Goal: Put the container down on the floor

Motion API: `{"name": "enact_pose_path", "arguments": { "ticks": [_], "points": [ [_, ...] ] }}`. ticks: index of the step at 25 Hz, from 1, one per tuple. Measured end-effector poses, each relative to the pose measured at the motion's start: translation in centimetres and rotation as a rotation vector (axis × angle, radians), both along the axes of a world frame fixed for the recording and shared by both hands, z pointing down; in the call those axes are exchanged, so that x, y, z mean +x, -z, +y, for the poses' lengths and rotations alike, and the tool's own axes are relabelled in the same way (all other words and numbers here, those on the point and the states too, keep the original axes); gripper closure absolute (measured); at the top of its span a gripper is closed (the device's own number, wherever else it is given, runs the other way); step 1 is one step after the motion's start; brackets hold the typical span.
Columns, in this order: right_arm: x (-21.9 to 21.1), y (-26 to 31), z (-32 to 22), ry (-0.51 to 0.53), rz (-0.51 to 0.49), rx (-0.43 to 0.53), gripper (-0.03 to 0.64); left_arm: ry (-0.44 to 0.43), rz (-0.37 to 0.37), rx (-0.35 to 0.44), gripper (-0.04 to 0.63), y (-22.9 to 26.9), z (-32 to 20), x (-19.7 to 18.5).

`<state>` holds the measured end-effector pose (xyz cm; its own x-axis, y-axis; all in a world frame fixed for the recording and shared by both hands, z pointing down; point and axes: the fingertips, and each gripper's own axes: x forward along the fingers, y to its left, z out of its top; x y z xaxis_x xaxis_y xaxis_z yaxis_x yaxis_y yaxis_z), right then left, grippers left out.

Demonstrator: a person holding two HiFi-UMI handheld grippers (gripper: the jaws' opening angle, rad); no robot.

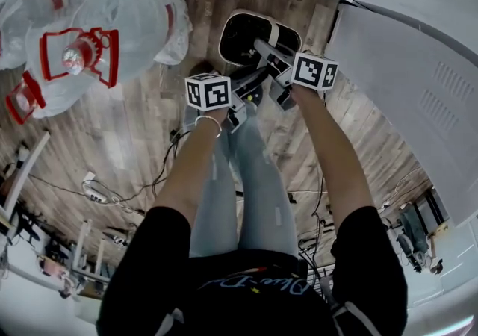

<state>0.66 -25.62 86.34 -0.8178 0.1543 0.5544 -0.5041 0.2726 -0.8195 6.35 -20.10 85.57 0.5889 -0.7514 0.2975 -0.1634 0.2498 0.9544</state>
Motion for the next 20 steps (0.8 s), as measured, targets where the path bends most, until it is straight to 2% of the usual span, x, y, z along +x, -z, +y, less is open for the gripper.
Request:
{"name": "enact_pose_path", "arguments": {
  "ticks": [7,10,13,20],
  "points": [
    [0.5,-0.3,-1.4,-0.027,0.004,0.022,0.588,0.012,0.020,-0.001,0.514,-0.2,-1.0,0.1],
    [0.7,-0.5,-2.5,-0.070,0.015,0.047,0.544,-0.002,-0.011,0.014,0.514,0.0,-1.6,-0.1],
    [0.7,-0.3,-2.7,-0.102,0.007,0.034,0.524,-0.025,-0.029,0.018,0.498,-0.2,-1.8,-0.4],
    [-1.2,0.5,0.1,-0.057,-0.002,0.005,0.434,-0.039,-0.079,0.013,0.451,0.3,-1.3,-2.1]
  ]
}}
